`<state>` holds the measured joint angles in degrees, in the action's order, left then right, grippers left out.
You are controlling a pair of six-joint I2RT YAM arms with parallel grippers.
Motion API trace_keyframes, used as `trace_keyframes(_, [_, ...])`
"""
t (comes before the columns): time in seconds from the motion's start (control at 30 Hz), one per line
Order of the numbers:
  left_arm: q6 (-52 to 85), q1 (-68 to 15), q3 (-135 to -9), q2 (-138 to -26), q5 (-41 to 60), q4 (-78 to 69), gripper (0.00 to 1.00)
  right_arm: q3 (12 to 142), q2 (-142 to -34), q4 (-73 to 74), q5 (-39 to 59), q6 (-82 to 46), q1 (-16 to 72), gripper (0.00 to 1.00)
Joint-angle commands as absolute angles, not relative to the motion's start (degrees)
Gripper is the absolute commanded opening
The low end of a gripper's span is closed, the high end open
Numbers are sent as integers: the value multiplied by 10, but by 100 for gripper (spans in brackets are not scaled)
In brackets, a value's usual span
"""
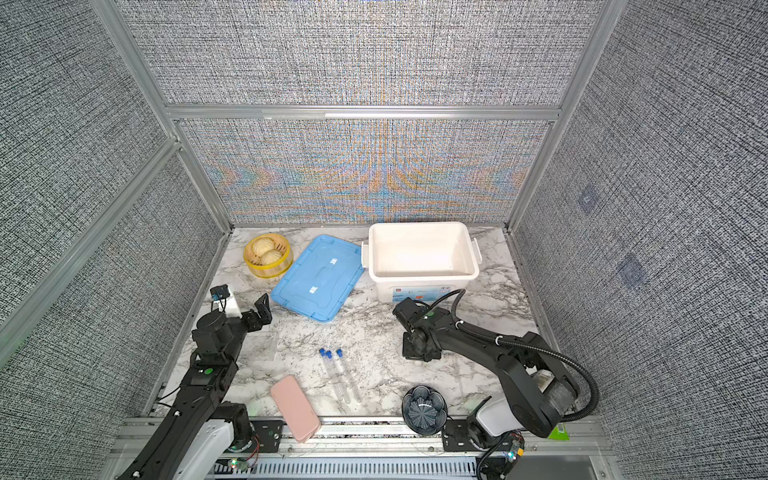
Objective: Organize the chemistry lab equipment
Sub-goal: 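Close the right gripper around the white pestle handle, then lift the white pestle with the right gripper over the white box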
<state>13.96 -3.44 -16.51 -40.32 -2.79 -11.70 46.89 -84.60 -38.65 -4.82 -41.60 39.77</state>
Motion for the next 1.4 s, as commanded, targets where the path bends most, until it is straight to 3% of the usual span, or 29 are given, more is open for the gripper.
trace_keyframes(0.0, [141, -34, -164, -403, -27, -119, 99, 480, -861, -394, -74, -399, 407, 18])
trace_keyframes(0.43, [142, -34, -161, -398, -31, -120, 99, 469, -910, -371, -48, -398, 415, 28])
trace_keyframes(0.47, [142, -34, -162, -398, -31, -120, 99, 469, -913, -368, -51, -395, 415, 25])
trace_keyframes(0.53, [142, -34, -161, -397, -30, -120, 99, 470, -920, -365, -54, -391, 415, 5])
trace_keyframes(0.57, [142, -34, -160, -397, -30, -120, 99, 475, -923, -365, -55, -393, 415, 3])
trace_keyframes(1.1, [142, -35, -161, -399, -28, -121, 99, 513, -790, -423, -76, -387, 421, 2])
trace_keyframes(1.37, [142, -34, -162, -402, -29, -124, 99, 647, -757, -481, -76, -298, 418, 2])
